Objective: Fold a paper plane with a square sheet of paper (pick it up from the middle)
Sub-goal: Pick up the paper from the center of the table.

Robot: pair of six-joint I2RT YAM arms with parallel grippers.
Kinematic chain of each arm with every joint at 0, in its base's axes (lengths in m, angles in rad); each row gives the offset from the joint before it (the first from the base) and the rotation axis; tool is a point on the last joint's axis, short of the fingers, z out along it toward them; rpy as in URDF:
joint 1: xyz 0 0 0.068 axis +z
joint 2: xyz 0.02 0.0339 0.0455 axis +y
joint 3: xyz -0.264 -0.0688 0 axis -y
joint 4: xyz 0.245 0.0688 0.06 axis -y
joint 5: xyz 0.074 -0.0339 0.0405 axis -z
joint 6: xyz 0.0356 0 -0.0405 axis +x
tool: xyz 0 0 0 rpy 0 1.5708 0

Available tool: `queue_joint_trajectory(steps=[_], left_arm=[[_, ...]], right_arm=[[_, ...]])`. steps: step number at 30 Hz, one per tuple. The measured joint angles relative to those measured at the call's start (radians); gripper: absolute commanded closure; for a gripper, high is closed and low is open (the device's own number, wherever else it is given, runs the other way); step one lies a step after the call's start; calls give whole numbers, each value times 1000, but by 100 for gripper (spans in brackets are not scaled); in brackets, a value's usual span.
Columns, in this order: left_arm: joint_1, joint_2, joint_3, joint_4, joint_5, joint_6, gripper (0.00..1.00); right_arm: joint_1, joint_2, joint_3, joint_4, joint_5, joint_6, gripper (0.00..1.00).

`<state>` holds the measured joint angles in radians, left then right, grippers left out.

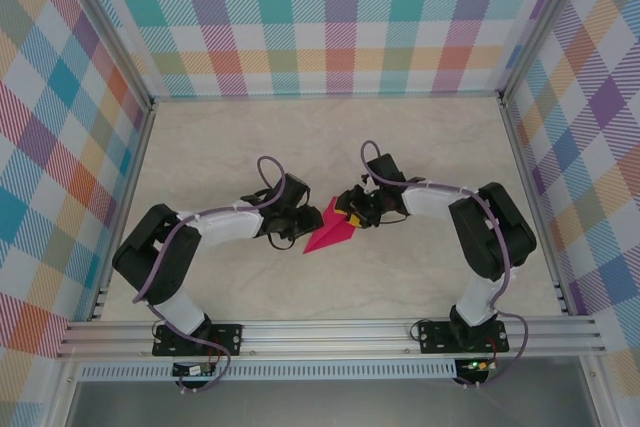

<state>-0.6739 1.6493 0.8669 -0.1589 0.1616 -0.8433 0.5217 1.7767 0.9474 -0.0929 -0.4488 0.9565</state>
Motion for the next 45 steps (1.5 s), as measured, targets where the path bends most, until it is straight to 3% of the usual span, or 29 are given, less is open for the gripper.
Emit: queue_joint_trajectory(steps=[16,27,32,41,45], left_arm=[[0,25,25,-35,-26,0,55],[5,29,34,-63,-32,6,53],[48,28,34,-77,-12,27,44],[166,-72,-21,-74,48,58,20],[225,-143,-61,-49,96,84,0]], right_arm=[[0,31,27,-47,73,21,50],[9,31,5,108,-13,31,58],[29,31,-21,163,-56,2,61],[50,51,-26,163,-64,-75,99],[50,49,-26,173,-61,-85,100]])
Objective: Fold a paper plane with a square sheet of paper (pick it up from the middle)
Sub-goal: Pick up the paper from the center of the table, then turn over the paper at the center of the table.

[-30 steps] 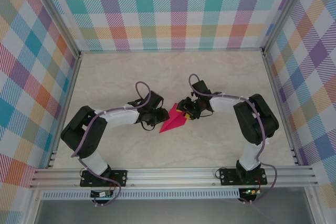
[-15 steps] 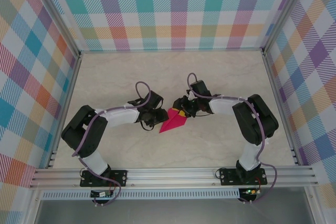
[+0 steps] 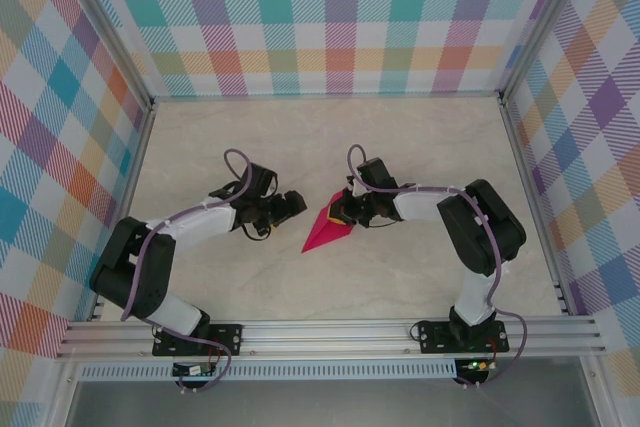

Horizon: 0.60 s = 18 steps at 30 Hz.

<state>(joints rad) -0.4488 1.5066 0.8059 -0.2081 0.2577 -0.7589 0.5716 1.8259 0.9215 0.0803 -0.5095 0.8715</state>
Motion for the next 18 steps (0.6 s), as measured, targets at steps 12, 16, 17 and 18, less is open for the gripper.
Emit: queue_joint_trajectory(steps=[12,16,17,18], left_arm=[[100,-114,-127,253,339,-43,0],[100,-130,-156,414,464,-117,0],[100,-135,-156,441,485,-130,1],[100,-139,-156,469,502,-144,2]], right_arm=[[-63,-135,37,29,-143,-50,100],[-101,-139,89,79,-267,-35,100],[-108,-139,99,103,-301,-22,100],[-113,-139,110,120,-328,-13,100]])
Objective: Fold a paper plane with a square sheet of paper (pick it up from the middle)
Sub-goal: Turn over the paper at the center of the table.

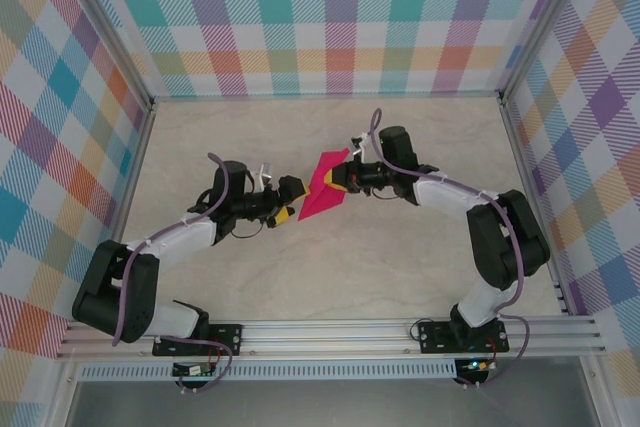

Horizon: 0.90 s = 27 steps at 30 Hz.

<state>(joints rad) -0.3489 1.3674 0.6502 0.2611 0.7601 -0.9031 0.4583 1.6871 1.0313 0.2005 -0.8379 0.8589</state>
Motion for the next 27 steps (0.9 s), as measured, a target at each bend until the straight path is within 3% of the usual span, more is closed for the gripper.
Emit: queue_joint_trajectory(steps=[2,8,16,22,25,27], left_arm=[[0,-2,0,71,29,-41,8],[-4,-2,-6,244,64,-154,37],[-11,15,-6,413,70,-262,59],[-27,21,-6,446,69,-283,74],[-32,21,-6,426,68,-267,86],[-33,21,-3,392,64,-249,94]], right_arm=[[-3,0,27,20,-49,17,100],[-3,3,67,69,-151,52,100],[-3,30,64,77,-201,73,100],[-3,38,63,76,-211,72,100],[-3,39,63,68,-212,71,100],[-3,39,63,50,-211,60,92]])
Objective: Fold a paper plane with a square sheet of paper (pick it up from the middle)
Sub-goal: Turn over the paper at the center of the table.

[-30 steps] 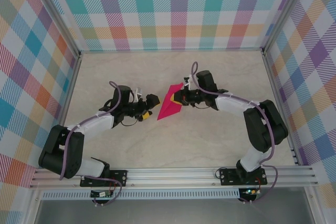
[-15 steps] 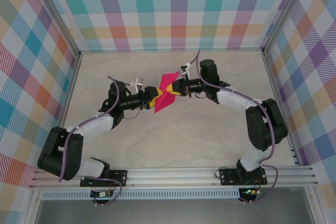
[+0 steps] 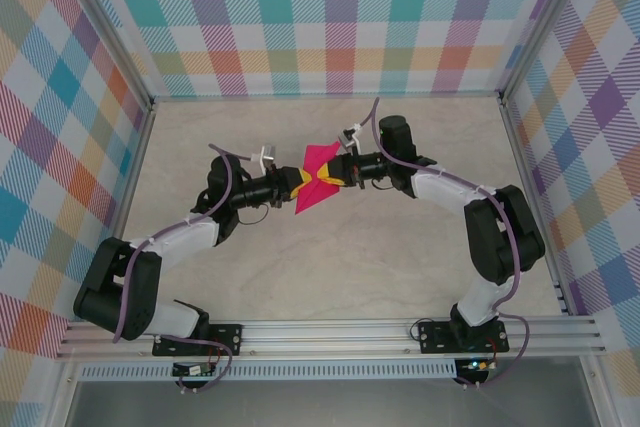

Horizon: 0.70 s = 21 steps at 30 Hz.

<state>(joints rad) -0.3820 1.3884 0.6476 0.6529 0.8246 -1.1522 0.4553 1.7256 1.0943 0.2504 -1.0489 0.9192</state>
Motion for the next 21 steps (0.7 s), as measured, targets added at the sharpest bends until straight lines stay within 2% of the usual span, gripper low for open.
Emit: queue_joint_trajectory(steps=[4,5,7,9,13,15,21], left_arm=[[-4,-2,26,-122,-18,64,97],[-4,-6,41,-179,-32,96,97],[-4,-17,84,-327,-74,177,98],[-9,-32,146,-515,-157,282,98],[-39,-59,272,-876,-402,476,98],[-76,-57,340,-1046,-559,558,98],[-232,59,563,-1422,-1083,664,98]], right_arm=[[0,0,6,-91,31,-52,51],[0,-1,7,-124,53,-74,46],[0,-11,13,-214,121,-125,41],[0,-32,31,-343,230,-179,35],[0,-91,74,-551,485,-241,23],[0,-133,74,-627,606,-255,17],[0,-250,-12,-708,850,-240,7]])
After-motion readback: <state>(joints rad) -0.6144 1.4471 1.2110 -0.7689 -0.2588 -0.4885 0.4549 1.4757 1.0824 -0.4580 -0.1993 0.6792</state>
